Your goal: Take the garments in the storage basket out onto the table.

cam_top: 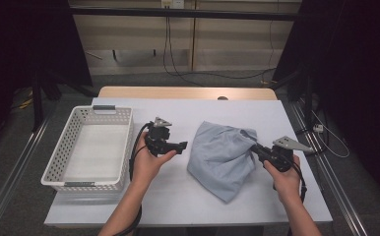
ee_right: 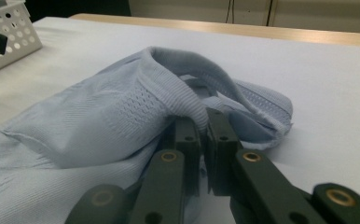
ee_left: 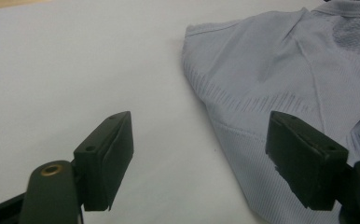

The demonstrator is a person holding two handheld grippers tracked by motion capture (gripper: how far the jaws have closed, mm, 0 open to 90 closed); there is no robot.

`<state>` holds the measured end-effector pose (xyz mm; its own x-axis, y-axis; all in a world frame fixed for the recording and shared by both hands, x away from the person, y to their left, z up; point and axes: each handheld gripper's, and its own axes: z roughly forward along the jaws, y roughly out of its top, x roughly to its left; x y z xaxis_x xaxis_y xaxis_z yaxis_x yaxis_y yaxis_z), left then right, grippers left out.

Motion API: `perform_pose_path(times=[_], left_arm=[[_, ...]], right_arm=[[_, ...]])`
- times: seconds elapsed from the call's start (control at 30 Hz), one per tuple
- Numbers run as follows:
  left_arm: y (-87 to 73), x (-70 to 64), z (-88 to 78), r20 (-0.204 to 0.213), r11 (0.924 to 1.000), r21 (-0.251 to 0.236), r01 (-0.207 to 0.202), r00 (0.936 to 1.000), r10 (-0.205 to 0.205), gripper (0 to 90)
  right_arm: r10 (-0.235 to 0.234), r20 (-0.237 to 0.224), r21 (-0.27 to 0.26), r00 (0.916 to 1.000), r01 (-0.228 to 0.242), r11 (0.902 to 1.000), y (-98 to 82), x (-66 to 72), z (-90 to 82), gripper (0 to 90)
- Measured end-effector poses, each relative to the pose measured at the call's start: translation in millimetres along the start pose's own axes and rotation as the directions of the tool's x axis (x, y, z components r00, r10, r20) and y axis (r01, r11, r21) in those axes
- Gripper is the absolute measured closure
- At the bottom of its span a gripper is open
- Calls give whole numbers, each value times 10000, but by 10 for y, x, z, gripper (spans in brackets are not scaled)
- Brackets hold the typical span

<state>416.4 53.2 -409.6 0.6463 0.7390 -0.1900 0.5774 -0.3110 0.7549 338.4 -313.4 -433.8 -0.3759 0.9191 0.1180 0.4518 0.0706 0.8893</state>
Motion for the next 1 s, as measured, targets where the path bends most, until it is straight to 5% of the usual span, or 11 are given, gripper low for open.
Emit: perform_pose_path(times=[0.33,0.47,0.6,0.87,1.0], left_arm=[[6,69,111,123,9999,95,92,9999,-94,204],[13,47,229,353,9998,168,-143,9993,137,198],[17,45,347,280,9991,249,-347,9990,340,204],[44,-47,593,909,9983,345,-472,9949,439,228],[32,-106,704,1165,9959,557,-712,9911,643,271]], right_arm=[[-317,96,433,9995,312,9986,-62,73,96,805],[-777,214,483,9967,766,9959,-63,113,108,795],[-600,132,473,9981,593,9971,-76,115,105,792],[-840,29,517,9965,838,9951,-106,132,74,773],[-736,29,607,9973,733,9955,-128,151,59,675]])
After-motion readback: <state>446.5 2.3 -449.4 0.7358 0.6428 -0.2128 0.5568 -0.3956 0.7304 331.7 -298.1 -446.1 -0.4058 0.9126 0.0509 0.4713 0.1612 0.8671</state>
